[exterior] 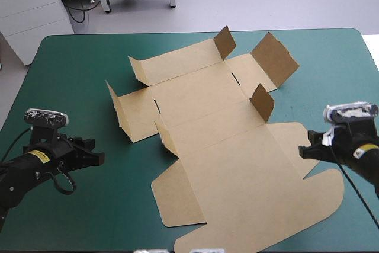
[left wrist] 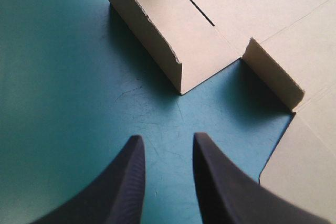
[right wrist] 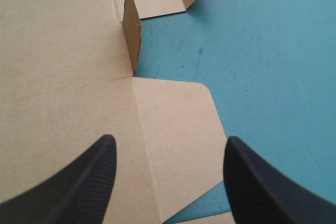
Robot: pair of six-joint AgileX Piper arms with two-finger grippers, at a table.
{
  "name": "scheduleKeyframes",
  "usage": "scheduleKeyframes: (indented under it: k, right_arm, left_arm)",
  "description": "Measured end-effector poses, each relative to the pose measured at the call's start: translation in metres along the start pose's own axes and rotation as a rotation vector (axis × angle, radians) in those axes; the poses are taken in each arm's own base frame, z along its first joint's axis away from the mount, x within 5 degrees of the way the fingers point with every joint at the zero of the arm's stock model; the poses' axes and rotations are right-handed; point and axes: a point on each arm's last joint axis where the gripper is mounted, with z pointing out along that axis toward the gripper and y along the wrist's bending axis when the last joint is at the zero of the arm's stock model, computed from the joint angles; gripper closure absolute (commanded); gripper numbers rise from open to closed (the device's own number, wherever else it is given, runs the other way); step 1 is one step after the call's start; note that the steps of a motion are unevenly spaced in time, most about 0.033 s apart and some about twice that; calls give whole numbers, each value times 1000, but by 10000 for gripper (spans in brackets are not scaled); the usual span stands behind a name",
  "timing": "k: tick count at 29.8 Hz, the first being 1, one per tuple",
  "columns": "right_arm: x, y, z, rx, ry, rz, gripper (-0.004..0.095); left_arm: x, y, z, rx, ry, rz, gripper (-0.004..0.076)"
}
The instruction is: Fold the box
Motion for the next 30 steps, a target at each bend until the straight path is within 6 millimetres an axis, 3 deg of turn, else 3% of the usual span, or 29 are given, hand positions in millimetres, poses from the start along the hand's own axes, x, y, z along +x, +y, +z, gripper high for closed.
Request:
scheduleKeyframes:
  k: [12, 18, 24, 30]
  right_arm:
    - [-80, -7, 92, -156, 231, 0, 326]
    - [-105, 1, 141, -214, 324, -41, 326]
    - [-113, 22, 190, -244, 423, -115, 326]
    - [-107, 23, 238, -234, 531, -134, 329]
  left_arm:
    - [7, 2, 6, -17, 127, -44, 505]
    - [10, 3, 8, -19, 168, -48, 505]
    - [12, 3, 7, -21, 191, -45, 505]
    - [14, 5, 7, -45, 221, -29, 505]
